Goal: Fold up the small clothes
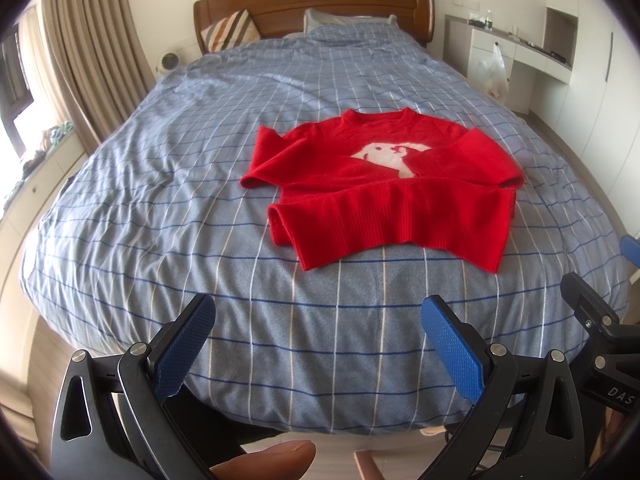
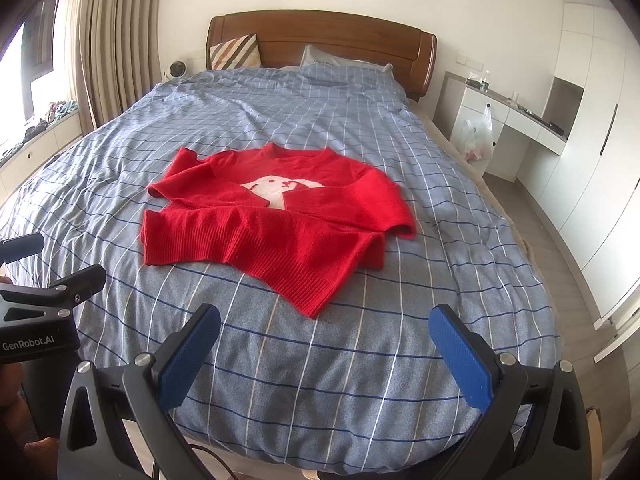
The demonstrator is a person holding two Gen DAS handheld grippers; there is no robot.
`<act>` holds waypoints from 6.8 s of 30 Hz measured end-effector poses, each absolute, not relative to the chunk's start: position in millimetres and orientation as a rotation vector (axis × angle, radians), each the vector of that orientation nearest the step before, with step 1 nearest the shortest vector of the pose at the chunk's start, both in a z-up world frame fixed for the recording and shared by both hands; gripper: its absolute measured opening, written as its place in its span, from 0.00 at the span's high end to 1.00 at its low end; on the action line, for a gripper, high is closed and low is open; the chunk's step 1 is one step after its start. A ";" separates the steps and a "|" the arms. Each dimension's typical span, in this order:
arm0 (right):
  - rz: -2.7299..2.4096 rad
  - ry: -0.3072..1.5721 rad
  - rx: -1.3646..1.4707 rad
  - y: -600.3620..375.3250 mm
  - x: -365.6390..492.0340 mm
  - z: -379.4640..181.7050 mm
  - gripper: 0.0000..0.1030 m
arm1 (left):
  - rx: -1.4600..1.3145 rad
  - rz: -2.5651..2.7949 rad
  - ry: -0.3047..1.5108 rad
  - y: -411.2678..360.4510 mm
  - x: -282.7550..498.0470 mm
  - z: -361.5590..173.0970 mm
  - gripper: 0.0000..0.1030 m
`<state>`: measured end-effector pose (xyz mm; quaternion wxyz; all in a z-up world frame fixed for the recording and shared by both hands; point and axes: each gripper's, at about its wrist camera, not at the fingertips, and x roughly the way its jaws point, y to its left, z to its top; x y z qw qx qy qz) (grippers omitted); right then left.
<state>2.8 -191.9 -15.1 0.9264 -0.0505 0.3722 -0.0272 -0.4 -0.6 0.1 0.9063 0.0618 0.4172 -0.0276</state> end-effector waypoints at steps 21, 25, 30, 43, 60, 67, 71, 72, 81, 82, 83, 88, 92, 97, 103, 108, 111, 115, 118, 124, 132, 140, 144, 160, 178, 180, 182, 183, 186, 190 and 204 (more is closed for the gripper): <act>-0.057 0.764 -0.105 -191.1 2.8 -14.6 0.00 | 0.128 -0.057 0.861 -0.3 -0.5 0.1 0.00; -0.056 0.765 -0.105 -191.0 2.9 -14.6 0.00 | 0.127 -0.058 0.860 -0.2 -0.4 0.1 0.00; -0.057 0.764 -0.105 -190.5 2.8 -14.2 0.00 | 0.126 -0.058 0.860 -0.1 -0.2 0.2 0.00; -0.079 0.775 -0.127 -194.9 2.7 -18.8 0.00 | 0.116 -0.059 0.858 -1.3 -0.4 0.2 0.00; -0.098 0.795 -0.132 -196.8 5.0 -20.7 0.00 | 0.123 -0.057 0.898 -1.0 3.0 -12.9 0.00; -0.070 0.739 -0.078 -212.5 6.1 -24.4 0.00 | 0.077 -0.029 1.010 28.5 26.5 -48.9 0.00; 0.024 0.758 0.096 -249.0 18.7 -52.6 0.00 | 0.033 -0.011 1.045 63.5 51.2 -68.4 0.00; 0.057 0.790 0.150 -256.7 25.6 -64.9 0.00 | 0.016 -0.034 1.041 68.9 59.6 -72.8 0.00; 0.268 0.844 0.460 -264.3 89.7 -142.7 0.25 | -0.164 -0.235 1.102 58.1 128.5 -115.7 0.42; 0.284 0.839 0.473 -261.6 95.3 -145.2 0.29 | -0.164 -0.247 1.120 52.0 132.6 -118.5 0.67; 0.290 0.844 0.476 -259.3 100.5 -147.9 0.45 | -0.170 -0.267 1.128 50.6 138.1 -121.8 0.98; 0.294 0.850 0.447 -270.0 91.0 -129.0 0.96 | -0.193 -0.300 1.083 71.0 116.5 -95.1 0.97; 0.322 0.864 0.443 -300.8 40.9 -95.2 0.96 | -0.183 -0.379 1.117 98.7 76.3 -73.0 0.97; 0.286 0.992 0.397 -312.5 0.7 -104.2 0.96 | -0.071 -0.392 1.197 88.6 38.1 -96.3 0.97; 0.120 1.125 0.293 -307.0 7.9 -156.2 0.96 | -0.019 -0.255 1.234 77.7 25.4 -128.8 0.98; 0.083 1.154 0.264 -302.9 16.7 -171.1 0.96 | -0.067 -0.190 1.234 83.4 37.5 -143.1 0.98; 0.068 1.178 0.279 -305.5 24.0 -189.8 0.97 | -0.073 -0.169 1.242 79.2 44.9 -162.4 0.98; 0.061 1.163 0.297 -308.0 24.3 -194.8 0.97 | -0.060 -0.150 1.233 74.0 47.2 -169.2 0.98; 0.060 1.151 0.319 -310.7 21.9 -199.4 0.97 | -0.038 -0.144 1.230 67.5 51.8 -172.7 0.98; 0.063 1.144 0.338 -310.7 26.5 -205.0 0.97 | -0.027 -0.135 1.227 66.3 54.7 -170.9 0.97; 0.054 1.131 0.340 -309.4 26.5 -208.3 0.96 | -0.027 -0.137 1.212 60.6 55.9 -180.7 0.97; 0.048 1.127 0.336 -307.7 27.9 -208.2 0.97 | -0.022 -0.137 1.209 58.5 55.1 -180.3 0.97; 0.045 1.124 0.335 -306.2 28.3 -208.7 0.97 | -0.018 -0.137 1.210 59.3 56.8 -180.9 0.97; 0.110 1.210 0.358 -315.3 19.4 -199.7 0.70 | 0.083 -0.092 1.219 50.5 37.2 -161.0 0.40; 0.357 0.923 -0.333 -185.5 239.3 -118.2 0.36 | -0.153 0.044 1.029 114.7 33.9 -92.4 0.31; 0.309 0.937 -0.334 -182.0 265.0 -143.1 0.52 | -0.136 0.068 1.047 117.3 28.4 -99.5 0.30; 0.271 0.933 -0.210 -203.4 274.7 -146.2 0.92 | -0.132 0.096 1.072 125.4 22.6 -106.1 0.31; 0.224 0.919 -0.146 -219.7 274.0 -140.5 0.93 | -0.135 0.107 1.080 130.5 19.4 -108.2 0.31; 0.130 0.834 0.023 -286.8 254.1 -109.1 0.93 | -0.142 0.134 1.093 142.7 13.9 -112.1 0.31; -0.084 0.758 0.152 -408.4 206.9 -68.9 0.93 | -0.152 0.130 1.087 141.6 17.2 -109.5 0.31; -0.313 0.746 0.718 -587.0 87.3 -135.9 0.89 | -0.038 -0.053 1.044 54.6 31.3 -81.3 0.31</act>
